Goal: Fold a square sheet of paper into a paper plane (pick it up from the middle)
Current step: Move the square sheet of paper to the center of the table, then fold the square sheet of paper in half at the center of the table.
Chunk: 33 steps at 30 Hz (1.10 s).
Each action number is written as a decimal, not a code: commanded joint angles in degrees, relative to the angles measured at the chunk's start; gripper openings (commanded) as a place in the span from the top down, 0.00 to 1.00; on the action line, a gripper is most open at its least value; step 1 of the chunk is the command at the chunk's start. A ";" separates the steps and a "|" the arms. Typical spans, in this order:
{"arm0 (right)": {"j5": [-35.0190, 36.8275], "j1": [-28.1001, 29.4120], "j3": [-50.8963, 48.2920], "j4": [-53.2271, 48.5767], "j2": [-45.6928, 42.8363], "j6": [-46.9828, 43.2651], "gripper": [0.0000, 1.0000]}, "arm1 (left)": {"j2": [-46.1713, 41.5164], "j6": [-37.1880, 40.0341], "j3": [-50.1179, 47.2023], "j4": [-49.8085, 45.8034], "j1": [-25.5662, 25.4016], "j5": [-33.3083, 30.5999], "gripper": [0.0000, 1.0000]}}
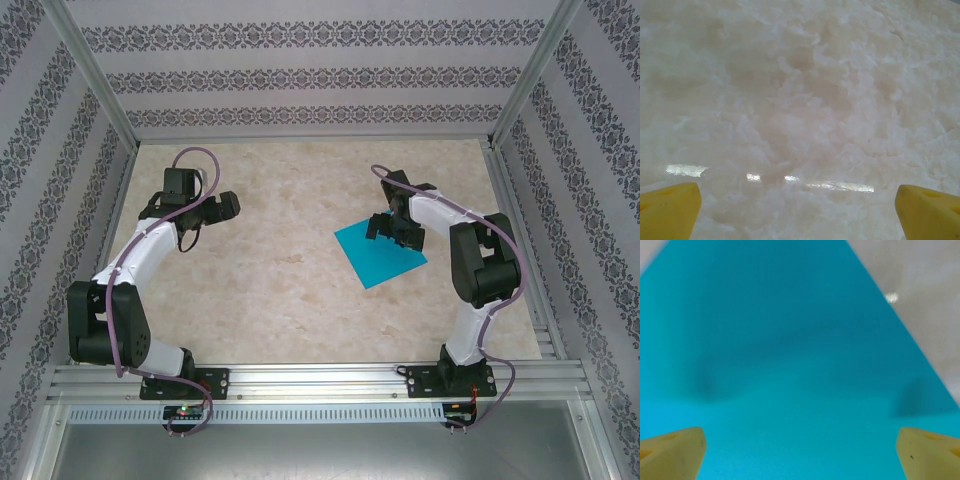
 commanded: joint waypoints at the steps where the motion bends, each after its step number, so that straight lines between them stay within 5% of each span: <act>1: -0.92 0.38 -3.50 2.86 -0.04 2.89 0.02 | -0.21 -1.14 0.49 -1.23 -0.69 0.36 0.00; 14: -2.28 14.05 -12.75 7.23 -6.45 18.23 0.02 | 0.62 -0.73 0.90 -1.69 -0.69 -0.65 0.00; 19: 7.16 14.59 -5.08 -0.41 -8.07 11.92 0.02 | 0.85 -0.56 1.11 -2.02 -0.73 1.11 0.00; 23: 6.34 14.25 3.11 -5.80 -4.57 4.00 0.02 | 0.85 -0.66 1.14 -2.05 -0.74 1.47 0.00; 33: 2.93 12.51 9.74 -5.70 3.60 2.90 0.02 | 1.68 -0.35 1.36 -2.29 -0.70 2.10 0.00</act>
